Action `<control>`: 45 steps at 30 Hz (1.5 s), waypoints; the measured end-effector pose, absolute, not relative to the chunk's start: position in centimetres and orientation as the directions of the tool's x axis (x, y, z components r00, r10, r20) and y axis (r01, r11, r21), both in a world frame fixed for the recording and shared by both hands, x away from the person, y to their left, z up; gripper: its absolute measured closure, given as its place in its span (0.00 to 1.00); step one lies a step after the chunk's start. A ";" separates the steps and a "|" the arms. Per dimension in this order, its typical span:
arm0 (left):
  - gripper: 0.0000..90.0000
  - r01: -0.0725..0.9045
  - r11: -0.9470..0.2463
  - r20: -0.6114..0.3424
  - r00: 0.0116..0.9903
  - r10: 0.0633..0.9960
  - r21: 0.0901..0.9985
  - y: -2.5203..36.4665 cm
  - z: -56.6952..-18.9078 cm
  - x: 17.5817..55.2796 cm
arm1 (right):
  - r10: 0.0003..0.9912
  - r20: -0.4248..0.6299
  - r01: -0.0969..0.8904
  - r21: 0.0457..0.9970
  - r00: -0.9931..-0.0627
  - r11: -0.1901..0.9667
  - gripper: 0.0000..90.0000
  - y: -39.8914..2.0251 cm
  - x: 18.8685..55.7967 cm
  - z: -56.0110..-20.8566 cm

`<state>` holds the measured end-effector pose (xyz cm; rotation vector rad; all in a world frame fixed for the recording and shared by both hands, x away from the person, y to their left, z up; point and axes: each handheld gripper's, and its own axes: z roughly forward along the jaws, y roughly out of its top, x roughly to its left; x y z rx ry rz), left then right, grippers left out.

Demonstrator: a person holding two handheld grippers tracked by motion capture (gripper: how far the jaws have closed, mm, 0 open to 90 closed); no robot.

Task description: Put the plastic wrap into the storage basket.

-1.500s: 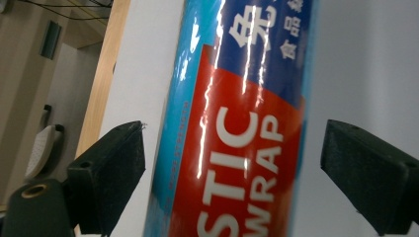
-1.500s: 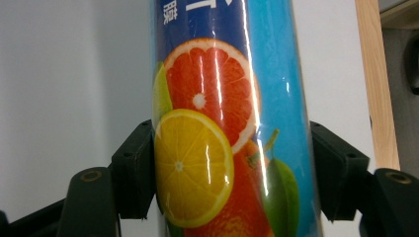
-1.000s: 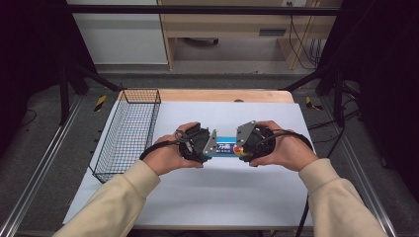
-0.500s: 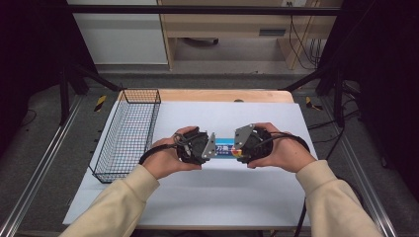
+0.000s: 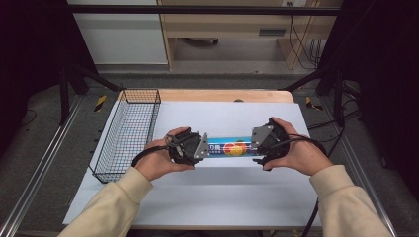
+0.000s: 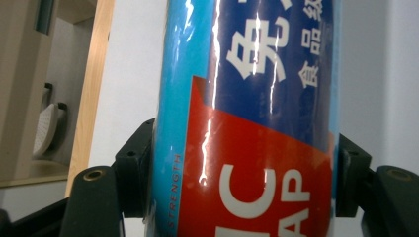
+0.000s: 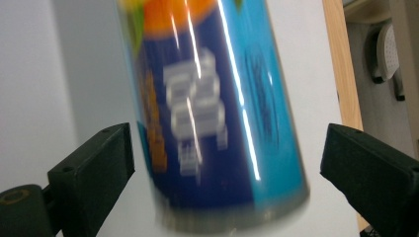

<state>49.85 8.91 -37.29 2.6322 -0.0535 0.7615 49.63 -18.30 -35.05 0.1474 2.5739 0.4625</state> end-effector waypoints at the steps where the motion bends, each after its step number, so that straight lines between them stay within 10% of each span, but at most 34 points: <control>1: 0.34 -0.135 -0.920 0.512 0.855 0.079 0.367 9.1 -37.4 50.0 | 0.208 -0.466 0.033 0.355 -0.860 0.934 0.08 -19.2 49.6 -35.4; 18: 0.34 -0.112 -0.920 0.519 0.847 0.110 0.376 10.5 -37.2 49.8 | 0.411 -0.425 0.174 0.493 -0.807 0.853 0.09 -21.5 48.9 -37.5; 28: 0.34 0.009 -0.891 0.500 0.826 0.262 0.453 13.3 -36.0 49.1 | 0.810 -0.270 0.466 0.705 -0.521 0.535 0.13 -22.8 48.1 -41.1; 45: 0.34 0.090 -0.850 0.523 0.753 0.399 0.520 15.3 -31.6 48.0 | 0.958 -0.156 0.490 0.833 -0.239 0.258 0.07 -24.4 47.7 -44.2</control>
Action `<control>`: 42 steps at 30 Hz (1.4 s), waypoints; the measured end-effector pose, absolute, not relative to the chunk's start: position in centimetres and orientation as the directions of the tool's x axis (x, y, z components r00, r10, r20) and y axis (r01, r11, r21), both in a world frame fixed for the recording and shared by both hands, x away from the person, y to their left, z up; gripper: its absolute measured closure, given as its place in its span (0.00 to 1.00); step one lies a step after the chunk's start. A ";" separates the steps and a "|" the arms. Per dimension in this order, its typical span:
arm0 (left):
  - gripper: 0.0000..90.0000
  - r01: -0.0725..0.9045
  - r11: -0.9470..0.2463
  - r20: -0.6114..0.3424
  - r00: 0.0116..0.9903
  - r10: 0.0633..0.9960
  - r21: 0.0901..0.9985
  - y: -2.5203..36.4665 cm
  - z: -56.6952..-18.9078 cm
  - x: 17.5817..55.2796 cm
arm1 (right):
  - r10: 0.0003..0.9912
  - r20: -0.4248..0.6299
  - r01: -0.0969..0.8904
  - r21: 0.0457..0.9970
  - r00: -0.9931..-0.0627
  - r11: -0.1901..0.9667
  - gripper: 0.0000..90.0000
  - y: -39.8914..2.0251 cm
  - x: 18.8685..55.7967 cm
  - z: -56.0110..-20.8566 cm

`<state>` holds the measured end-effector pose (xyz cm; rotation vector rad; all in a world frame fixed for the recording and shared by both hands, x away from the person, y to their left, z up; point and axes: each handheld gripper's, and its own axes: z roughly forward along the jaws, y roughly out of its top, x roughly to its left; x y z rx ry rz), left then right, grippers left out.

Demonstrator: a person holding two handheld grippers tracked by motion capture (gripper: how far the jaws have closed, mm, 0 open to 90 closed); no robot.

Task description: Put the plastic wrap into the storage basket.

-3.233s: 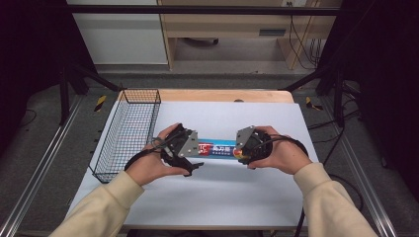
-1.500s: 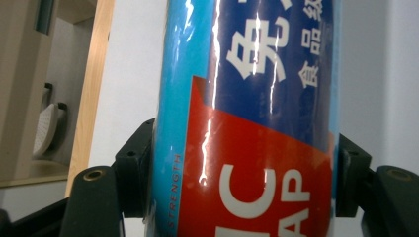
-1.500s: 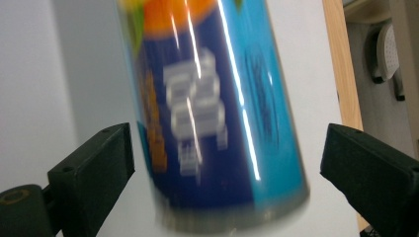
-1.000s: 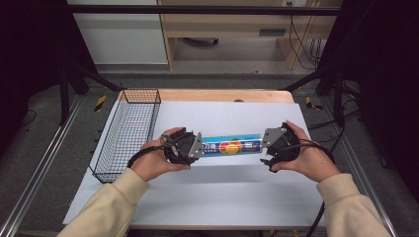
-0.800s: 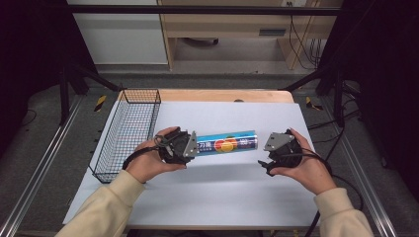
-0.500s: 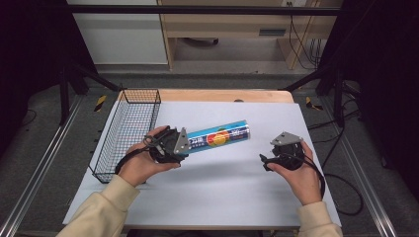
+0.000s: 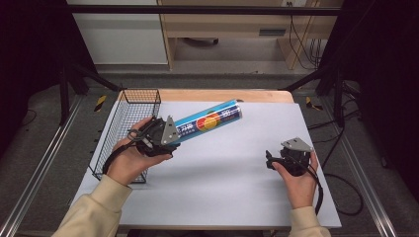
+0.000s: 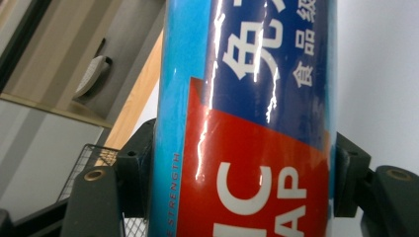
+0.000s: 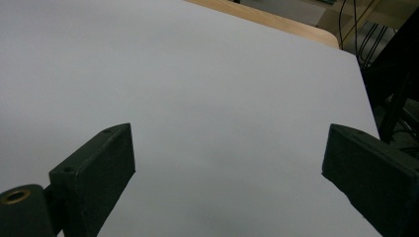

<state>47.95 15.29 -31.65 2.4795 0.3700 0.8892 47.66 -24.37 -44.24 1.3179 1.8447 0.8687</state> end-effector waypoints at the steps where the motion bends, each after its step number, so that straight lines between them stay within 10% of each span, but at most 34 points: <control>1: 0.34 0.097 -0.848 0.525 0.747 0.408 0.522 15.4 -31.4 47.8 | 0.957 -0.155 0.485 0.835 -0.243 0.259 0.07 -24.4 47.6 -44.4; 42: 0.34 0.386 -0.733 0.500 0.548 0.671 0.560 20.9 -28.5 46.0 | 0.981 -0.019 0.619 0.774 -0.191 0.136 0.06 -26.5 47.4 -45.2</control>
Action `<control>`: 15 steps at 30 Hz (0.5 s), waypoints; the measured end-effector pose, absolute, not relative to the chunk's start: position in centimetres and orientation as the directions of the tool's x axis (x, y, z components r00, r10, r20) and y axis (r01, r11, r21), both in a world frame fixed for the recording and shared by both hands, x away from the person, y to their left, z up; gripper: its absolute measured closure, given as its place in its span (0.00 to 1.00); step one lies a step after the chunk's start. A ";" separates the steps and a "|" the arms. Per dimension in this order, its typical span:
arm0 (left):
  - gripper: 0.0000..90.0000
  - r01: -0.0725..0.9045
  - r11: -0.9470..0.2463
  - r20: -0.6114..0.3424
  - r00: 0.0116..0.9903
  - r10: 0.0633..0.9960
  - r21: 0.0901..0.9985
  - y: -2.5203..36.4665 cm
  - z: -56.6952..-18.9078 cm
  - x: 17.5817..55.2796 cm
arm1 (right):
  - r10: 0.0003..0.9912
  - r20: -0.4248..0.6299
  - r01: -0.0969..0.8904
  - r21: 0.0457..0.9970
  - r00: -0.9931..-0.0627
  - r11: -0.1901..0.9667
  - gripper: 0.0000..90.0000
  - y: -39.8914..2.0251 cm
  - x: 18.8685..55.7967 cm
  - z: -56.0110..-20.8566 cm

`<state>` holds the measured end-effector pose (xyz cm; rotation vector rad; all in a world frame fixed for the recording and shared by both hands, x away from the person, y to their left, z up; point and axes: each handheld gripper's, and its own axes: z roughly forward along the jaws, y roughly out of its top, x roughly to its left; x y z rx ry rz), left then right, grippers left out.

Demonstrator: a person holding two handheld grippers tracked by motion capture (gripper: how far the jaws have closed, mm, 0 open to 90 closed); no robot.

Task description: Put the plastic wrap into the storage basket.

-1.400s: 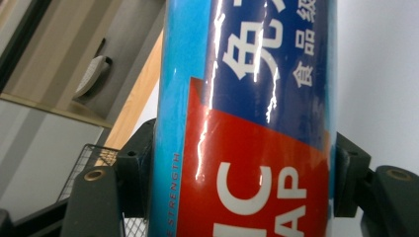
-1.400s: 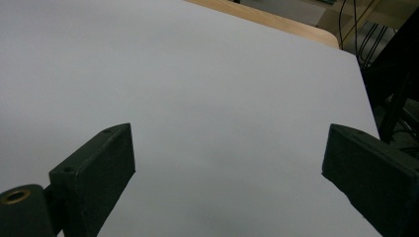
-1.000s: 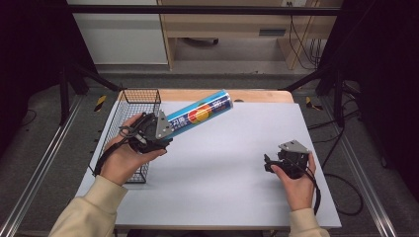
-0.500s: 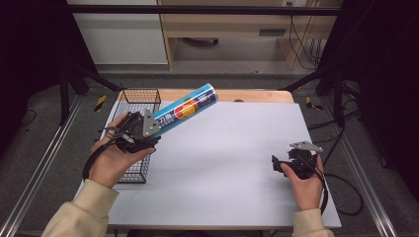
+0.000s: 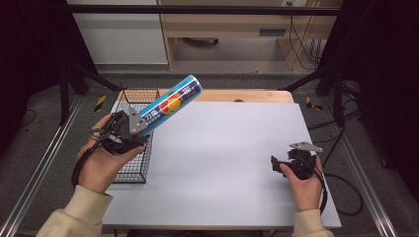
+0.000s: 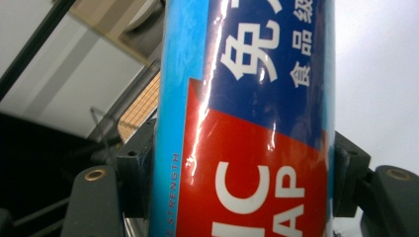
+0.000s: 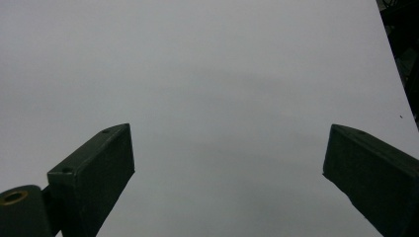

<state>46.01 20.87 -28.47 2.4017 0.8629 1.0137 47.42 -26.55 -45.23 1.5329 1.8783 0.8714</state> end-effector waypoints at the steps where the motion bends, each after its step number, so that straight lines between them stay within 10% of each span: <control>1: 0.35 0.386 -0.733 0.500 0.548 0.671 0.560 20.9 -28.5 46.0 | 0.981 -0.019 0.619 0.774 -0.191 0.136 0.06 -26.5 47.4 -45.2; 15: 0.35 0.521 -0.660 0.503 0.428 0.751 0.542 22.1 -30.2 46.0 | 0.980 -0.025 0.613 0.777 -0.197 0.143 0.07 -26.2 47.5 -45.1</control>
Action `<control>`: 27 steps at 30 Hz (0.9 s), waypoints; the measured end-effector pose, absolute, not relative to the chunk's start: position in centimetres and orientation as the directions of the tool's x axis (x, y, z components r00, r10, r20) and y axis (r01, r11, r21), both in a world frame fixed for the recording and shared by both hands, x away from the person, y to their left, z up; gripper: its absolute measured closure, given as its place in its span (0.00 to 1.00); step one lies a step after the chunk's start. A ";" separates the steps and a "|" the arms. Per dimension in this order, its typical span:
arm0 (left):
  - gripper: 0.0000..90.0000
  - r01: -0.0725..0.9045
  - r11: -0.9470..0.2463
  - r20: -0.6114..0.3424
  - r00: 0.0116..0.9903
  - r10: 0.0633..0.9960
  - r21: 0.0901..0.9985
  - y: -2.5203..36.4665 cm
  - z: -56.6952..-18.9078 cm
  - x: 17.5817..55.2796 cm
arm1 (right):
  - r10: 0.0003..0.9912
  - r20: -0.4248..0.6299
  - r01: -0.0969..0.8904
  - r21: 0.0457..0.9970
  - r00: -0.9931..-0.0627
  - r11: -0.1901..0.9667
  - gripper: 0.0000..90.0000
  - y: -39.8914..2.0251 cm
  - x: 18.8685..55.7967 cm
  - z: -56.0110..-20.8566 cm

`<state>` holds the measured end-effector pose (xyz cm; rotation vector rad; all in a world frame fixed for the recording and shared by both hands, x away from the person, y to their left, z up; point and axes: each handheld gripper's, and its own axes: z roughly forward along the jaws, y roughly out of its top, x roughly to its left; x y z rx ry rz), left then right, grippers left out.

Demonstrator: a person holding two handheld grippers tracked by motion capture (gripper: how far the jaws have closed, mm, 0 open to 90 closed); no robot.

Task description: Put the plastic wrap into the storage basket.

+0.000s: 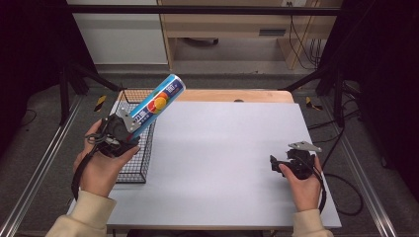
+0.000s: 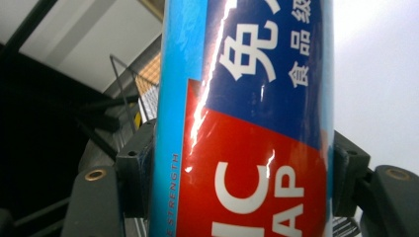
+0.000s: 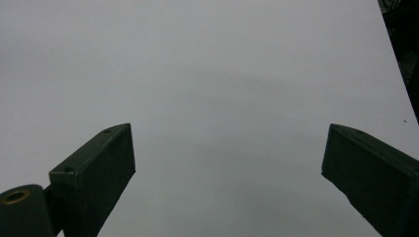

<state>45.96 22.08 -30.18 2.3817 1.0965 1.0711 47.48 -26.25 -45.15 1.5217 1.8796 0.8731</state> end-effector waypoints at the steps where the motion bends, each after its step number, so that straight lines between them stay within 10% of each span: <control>1: 0.35 0.529 -0.653 0.500 0.421 0.757 0.542 22.2 -30.5 45.9 | 0.980 -0.024 0.611 0.779 -0.199 0.143 0.07 -26.2 47.5 -45.1; 27: 0.35 0.665 -0.570 0.465 0.357 0.810 0.483 24.9 -33.1 44.8 | 0.978 -0.002 0.606 0.785 -0.208 0.130 0.07 -26.0 47.2 -44.9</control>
